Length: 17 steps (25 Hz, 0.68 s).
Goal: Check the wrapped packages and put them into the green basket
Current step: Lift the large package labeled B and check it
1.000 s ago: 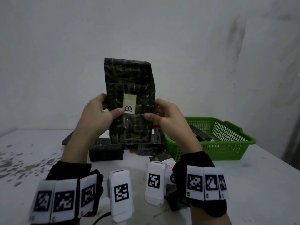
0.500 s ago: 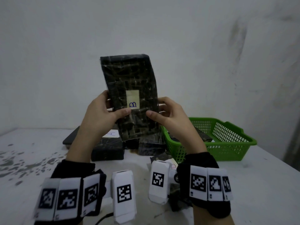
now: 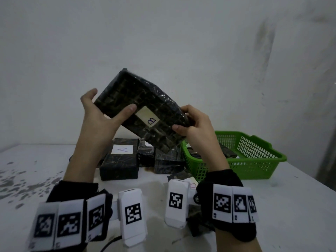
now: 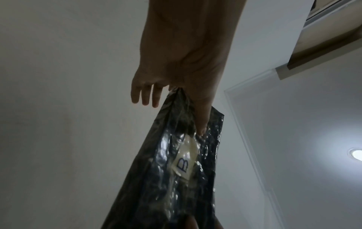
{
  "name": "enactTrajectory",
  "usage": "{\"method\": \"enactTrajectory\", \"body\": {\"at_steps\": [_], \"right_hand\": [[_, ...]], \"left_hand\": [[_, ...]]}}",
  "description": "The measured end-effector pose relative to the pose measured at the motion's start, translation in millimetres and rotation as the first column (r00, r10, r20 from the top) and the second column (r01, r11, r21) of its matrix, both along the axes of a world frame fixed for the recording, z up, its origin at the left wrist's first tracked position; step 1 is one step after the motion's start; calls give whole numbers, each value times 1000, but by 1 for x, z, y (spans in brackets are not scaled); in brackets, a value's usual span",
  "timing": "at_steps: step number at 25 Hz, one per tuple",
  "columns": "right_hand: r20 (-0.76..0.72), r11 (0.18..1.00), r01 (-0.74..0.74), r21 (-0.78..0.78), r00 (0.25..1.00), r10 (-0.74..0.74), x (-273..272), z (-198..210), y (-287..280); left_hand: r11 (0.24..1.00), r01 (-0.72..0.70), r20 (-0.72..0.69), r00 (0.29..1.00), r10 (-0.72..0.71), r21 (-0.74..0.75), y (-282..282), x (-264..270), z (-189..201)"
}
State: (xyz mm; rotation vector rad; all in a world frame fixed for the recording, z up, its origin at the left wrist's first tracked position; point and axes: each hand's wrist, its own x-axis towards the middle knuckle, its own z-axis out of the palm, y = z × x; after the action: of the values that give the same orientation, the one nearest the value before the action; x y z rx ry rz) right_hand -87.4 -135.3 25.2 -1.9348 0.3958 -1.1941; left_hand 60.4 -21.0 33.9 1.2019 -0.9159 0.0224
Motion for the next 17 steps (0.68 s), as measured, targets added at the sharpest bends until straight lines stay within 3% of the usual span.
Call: {"method": "enactTrajectory", "body": {"at_steps": [3, 6, 9, 14, 17], "right_hand": [[15, 999, -39, 11, 999, 39, -7, 2, 0], [160, 987, -116, 115, 982, 97, -12, 3, -1], [365, 935, -219, 280, 925, 108, -7, 3, -2], [236, 939, -210, 273, 961, 146, -4, 2, -1], [258, 950, -187, 249, 958, 121, -6, 2, -1]], "left_hand": [[996, -52, 115, 992, 44, 72, 8, 7, -2], [983, 19, 28, 999, -24, 181, 13, 19, -4], [961, 200, -88, 979, -186, 191, 9, 17, -5], [974, 188, -111, 979, -174, 128, 3, 7, -2], [969, 170, -71, 985, -160, 178, 3, 4, -3]]}}
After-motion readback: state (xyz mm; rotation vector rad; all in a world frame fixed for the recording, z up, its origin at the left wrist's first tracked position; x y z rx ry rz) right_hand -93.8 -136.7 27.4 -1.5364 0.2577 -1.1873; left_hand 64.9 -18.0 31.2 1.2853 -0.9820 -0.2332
